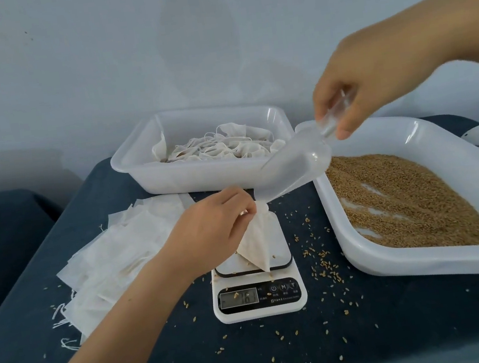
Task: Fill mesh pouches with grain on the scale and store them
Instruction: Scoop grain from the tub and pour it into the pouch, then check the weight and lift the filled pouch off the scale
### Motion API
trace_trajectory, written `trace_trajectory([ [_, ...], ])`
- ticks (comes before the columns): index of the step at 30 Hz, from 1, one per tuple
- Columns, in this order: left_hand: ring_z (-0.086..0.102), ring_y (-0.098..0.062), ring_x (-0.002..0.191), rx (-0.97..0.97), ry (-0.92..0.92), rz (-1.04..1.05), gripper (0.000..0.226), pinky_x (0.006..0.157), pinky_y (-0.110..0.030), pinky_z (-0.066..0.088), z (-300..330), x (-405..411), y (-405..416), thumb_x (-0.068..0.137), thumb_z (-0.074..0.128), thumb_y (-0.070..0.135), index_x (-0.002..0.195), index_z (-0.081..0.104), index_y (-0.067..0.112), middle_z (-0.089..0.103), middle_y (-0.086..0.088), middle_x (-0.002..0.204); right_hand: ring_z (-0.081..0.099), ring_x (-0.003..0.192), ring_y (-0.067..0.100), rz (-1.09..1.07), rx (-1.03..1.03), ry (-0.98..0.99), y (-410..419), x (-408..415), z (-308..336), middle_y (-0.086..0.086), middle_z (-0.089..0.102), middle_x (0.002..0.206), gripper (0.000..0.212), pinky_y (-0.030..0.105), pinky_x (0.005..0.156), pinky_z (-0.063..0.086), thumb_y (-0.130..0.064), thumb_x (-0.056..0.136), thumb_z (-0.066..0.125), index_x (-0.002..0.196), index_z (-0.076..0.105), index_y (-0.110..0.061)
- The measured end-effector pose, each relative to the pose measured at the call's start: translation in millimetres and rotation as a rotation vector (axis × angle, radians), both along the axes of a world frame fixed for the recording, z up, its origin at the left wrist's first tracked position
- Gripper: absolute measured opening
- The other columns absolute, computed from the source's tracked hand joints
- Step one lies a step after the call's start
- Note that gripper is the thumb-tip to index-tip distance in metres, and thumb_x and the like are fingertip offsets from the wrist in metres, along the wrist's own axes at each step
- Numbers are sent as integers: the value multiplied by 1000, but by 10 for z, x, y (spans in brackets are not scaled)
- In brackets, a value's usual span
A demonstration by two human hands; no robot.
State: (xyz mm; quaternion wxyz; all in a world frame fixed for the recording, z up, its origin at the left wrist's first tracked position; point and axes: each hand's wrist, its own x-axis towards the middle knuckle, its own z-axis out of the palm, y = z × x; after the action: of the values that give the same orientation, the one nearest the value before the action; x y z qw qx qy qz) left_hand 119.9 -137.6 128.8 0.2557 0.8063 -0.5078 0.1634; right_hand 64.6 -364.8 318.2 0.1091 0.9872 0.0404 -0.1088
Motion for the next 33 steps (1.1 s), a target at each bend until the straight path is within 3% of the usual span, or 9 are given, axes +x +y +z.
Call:
trace_trajectory([
  [5, 49, -17, 62, 35, -24, -12, 8, 55, -36, 48, 31, 59, 0, 92, 54, 10, 89, 61, 10, 60, 1, 79, 66, 67, 0, -265, 386, -86, -411, -292, -283, -9, 72, 80, 25, 18, 67, 46, -44, 78, 68, 101, 64, -36],
  [9, 50, -15, 68, 61, 25, 13, 10, 63, -32, 46, 35, 104, -45, 93, 53, 15, 94, 62, 13, 59, 5, 83, 68, 66, 4, -415, 746, -222, -491, -528, -722, -8, 73, 78, 29, 22, 70, 49, -22, 85, 67, 113, 60, -30],
  [14, 54, -3, 84, 149, 197, 54, 25, 75, -15, 43, 62, 168, -76, 90, 53, 17, 113, 62, 21, 57, 12, 95, 66, 65, 3, -465, 1224, -340, 12, -944, -1381, -19, 71, 93, 52, 27, 65, 50, -6, 79, 66, 107, 61, -50],
  [17, 47, -2, 81, 208, 162, 63, 26, 74, -13, 36, 92, 207, -89, 92, 50, 14, 115, 61, 20, 49, 16, 93, 67, 66, 5, -488, 1401, -353, 390, -1082, -1779, -25, 65, 99, 57, 21, 56, 52, -18, 84, 64, 107, 45, -67],
  [20, 46, -4, 84, 252, 76, 117, 18, 75, -20, 38, 118, 236, -101, 95, 48, 22, 109, 61, 23, 46, 18, 91, 65, 65, 6, -509, 1423, -380, 704, -1075, -2121, -27, 62, 97, 48, 17, 57, 51, -37, 93, 51, 113, 26, -73],
  [25, 44, -12, 89, 226, -25, 129, 11, 80, -25, 37, 181, 254, -129, 93, 51, 21, 93, 61, 19, 54, 11, 89, 41, 109, -22, -556, 1374, -498, 801, -854, -2522, -29, 41, 132, 60, -1, 85, 33, -14, 96, 50, 144, 27, -40],
  [27, 46, -15, 92, 233, -35, 127, 11, 83, -28, 37, 222, 277, -142, 94, 51, 19, 93, 61, 16, 56, 8, 91, 40, 103, -25, -617, 1369, -478, 733, -709, -2584, -24, 39, 131, 63, 4, 86, 30, -9, 95, 47, 147, 23, -35],
  [30, 49, -16, 93, 224, -21, 127, 13, 82, -31, 39, 273, 316, -169, 95, 48, 18, 97, 61, 15, 53, 7, 94, 48, 73, -9, -652, 1335, -504, 613, -505, -2639, -17, 49, 98, 59, 10, 71, 35, -7, 92, 43, 145, 30, -32],
  [33, 48, -17, 96, 205, -35, 131, 16, 82, -31, 39, 289, 368, -203, 96, 47, 18, 99, 62, 14, 56, 3, 99, 49, 86, 6, -691, 1273, -512, 508, -355, -2705, -10, 49, 104, 56, 23, 76, 42, -9, 92, 42, 144, 31, -27],
])
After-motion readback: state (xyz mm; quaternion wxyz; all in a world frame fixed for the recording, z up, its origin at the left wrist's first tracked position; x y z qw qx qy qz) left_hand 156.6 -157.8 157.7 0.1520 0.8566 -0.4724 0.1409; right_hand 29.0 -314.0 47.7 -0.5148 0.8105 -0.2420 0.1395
